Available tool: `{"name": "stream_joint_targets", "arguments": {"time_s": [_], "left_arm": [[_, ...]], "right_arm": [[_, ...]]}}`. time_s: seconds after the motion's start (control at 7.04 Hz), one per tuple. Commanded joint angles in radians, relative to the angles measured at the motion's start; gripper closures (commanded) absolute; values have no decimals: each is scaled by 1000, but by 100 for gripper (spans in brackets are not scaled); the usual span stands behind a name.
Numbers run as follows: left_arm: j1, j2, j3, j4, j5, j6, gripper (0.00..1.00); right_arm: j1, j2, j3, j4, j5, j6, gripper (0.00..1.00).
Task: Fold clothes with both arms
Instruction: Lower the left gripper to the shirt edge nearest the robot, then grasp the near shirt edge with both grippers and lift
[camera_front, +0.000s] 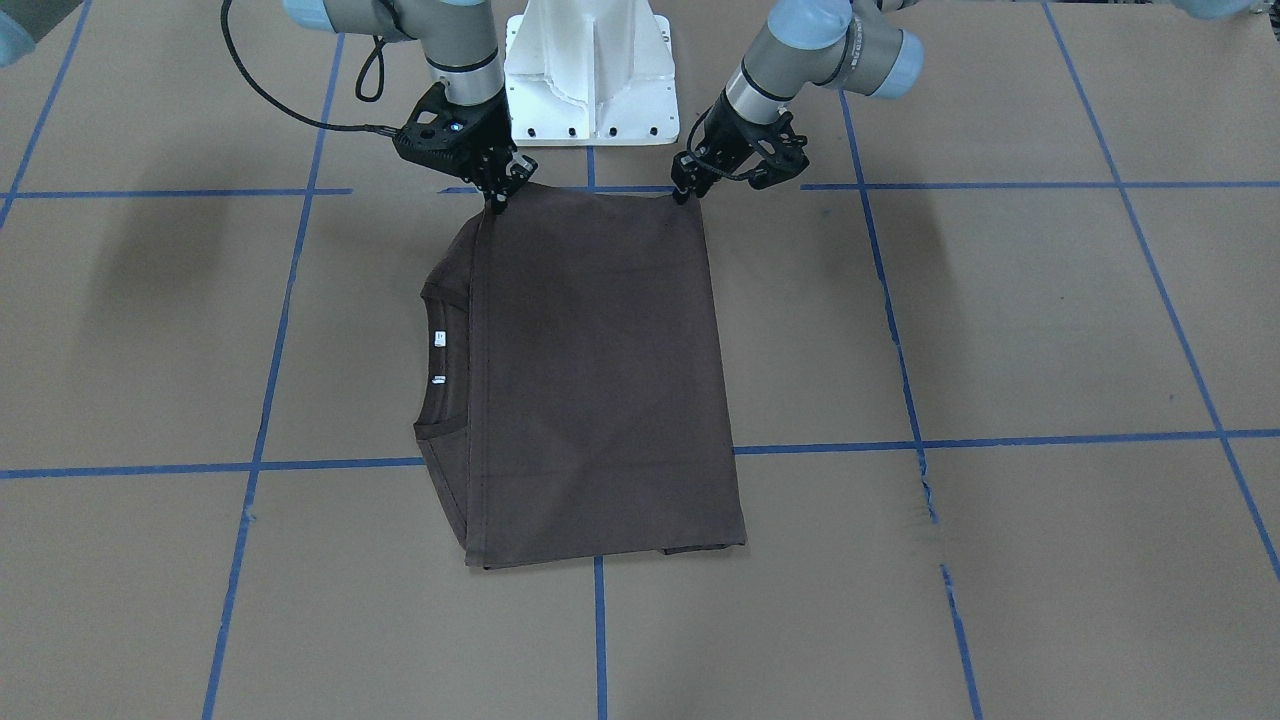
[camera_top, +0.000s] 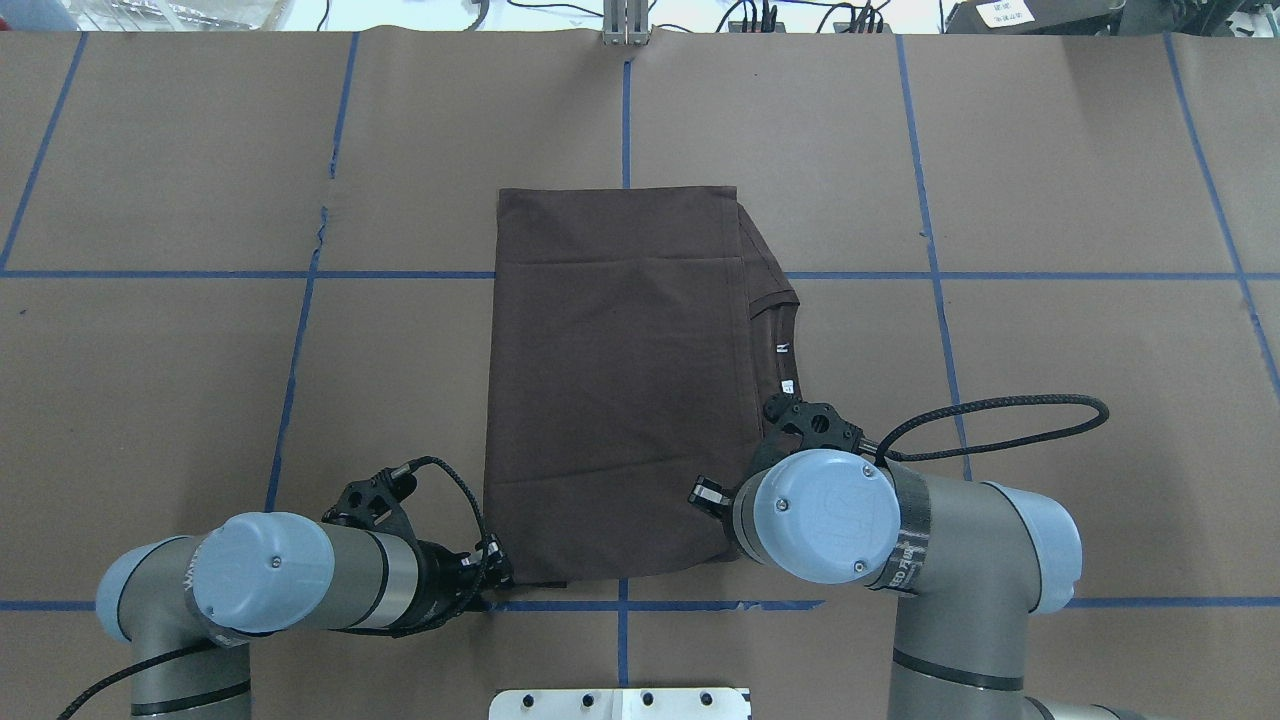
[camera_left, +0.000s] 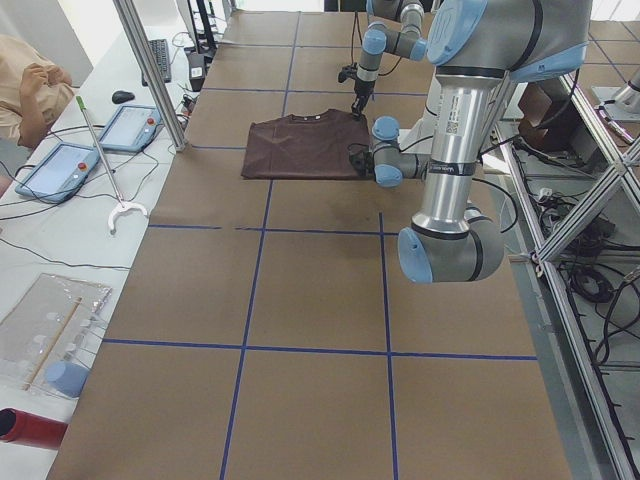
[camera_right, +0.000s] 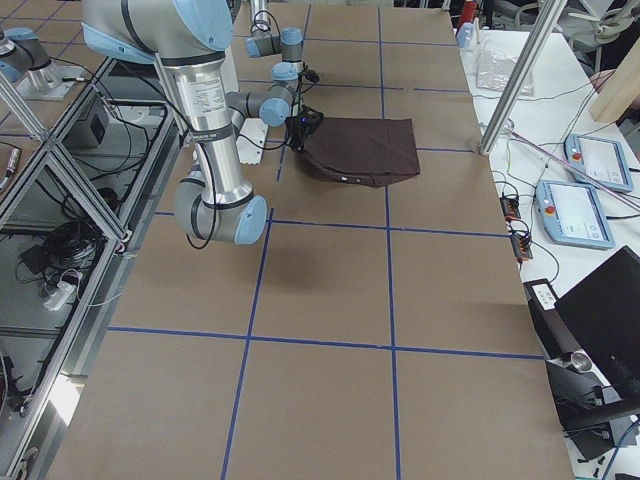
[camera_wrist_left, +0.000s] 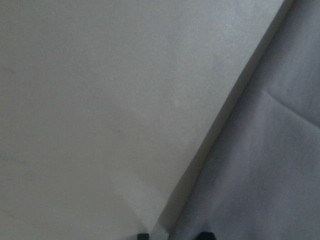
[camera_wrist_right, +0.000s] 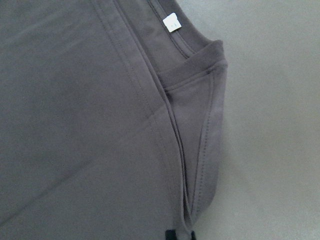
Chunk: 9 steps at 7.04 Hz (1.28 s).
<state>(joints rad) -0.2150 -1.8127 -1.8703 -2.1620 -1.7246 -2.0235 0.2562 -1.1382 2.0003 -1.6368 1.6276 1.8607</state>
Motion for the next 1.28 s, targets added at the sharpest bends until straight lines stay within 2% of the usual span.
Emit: {"name": "stream_joint_targets", "arguments": {"time_s": [0.0,0.14,0.28,0.57,0.71,0.85,0.99,1.14], "left_arm": [[-6,-2,-15,34,19,3,54],[-4,-3,-15,36,42,3,67],[0,-4,-18,36,49,6,100],[2,-2,-39,63,46,8,100],[-1,-10,-70,155,12,40,100],[-10,-11,-142,175,-25,140,100],[-6,25,-271,239,-27,141,100],[5,-24,-347,404,-42,141,100]], "right_arm": [[0,0,2,0,0,0,100],[0,0,2,0,0,0,100],[0,0,0,0,0,0,100],[0,0,6,0,2,0,100],[-6,-11,41,-12,2,0,100],[-29,-32,90,-23,3,1,100],[-53,-38,156,-84,8,21,100],[-54,-35,214,-139,12,26,100]]}}
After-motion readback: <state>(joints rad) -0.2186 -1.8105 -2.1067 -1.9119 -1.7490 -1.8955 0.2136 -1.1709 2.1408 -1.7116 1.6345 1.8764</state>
